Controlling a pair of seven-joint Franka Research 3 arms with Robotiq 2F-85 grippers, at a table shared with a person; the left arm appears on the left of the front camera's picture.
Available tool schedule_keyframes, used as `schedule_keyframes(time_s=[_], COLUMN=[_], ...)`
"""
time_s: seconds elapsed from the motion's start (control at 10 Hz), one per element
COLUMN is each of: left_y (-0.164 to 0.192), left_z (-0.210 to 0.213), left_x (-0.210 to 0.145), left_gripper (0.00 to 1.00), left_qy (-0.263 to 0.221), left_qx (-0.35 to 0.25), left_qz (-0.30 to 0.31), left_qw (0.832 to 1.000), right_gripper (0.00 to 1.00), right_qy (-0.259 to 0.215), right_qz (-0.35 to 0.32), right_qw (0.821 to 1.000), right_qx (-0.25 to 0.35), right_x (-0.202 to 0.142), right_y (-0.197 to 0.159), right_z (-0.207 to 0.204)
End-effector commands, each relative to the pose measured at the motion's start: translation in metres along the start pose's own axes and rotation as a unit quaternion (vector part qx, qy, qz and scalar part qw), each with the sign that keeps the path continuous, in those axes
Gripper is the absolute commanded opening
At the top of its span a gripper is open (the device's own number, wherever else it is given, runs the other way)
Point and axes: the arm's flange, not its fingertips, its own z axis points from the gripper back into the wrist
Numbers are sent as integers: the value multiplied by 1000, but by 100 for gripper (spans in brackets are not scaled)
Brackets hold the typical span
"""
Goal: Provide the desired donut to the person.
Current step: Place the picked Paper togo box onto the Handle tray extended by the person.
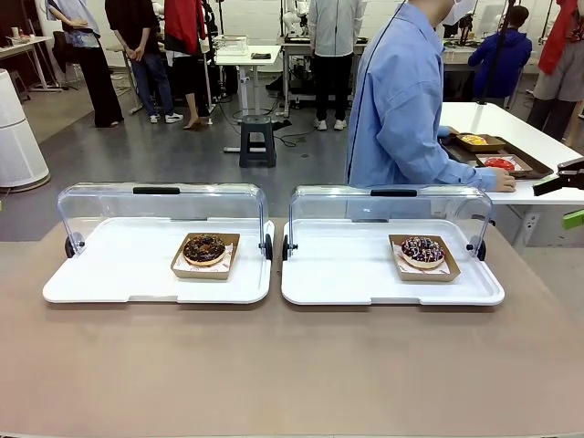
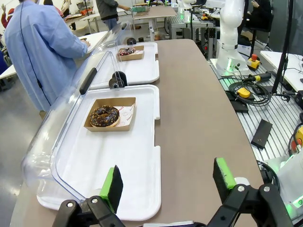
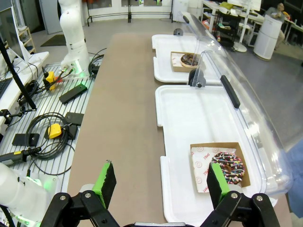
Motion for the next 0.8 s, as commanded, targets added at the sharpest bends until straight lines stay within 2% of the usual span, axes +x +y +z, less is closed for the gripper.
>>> schedule_keyframes(time_s=[0.0, 0.7], left_y=[-1, -1], left_z=[2, 2], left_x=[1, 1], left_gripper=[100, 100], left_qy=[-3, -3], left_qx=[-1, -1], left_qz=[4, 4], left_qw=[1000, 1000], right_gripper=[100, 100], right_qy=[1, 1], right_qz=[3, 3], right_qw=[1000, 1000], right_qx=[4, 4], right_x=[1, 1], right_y=[2, 2], right_z=[0, 0])
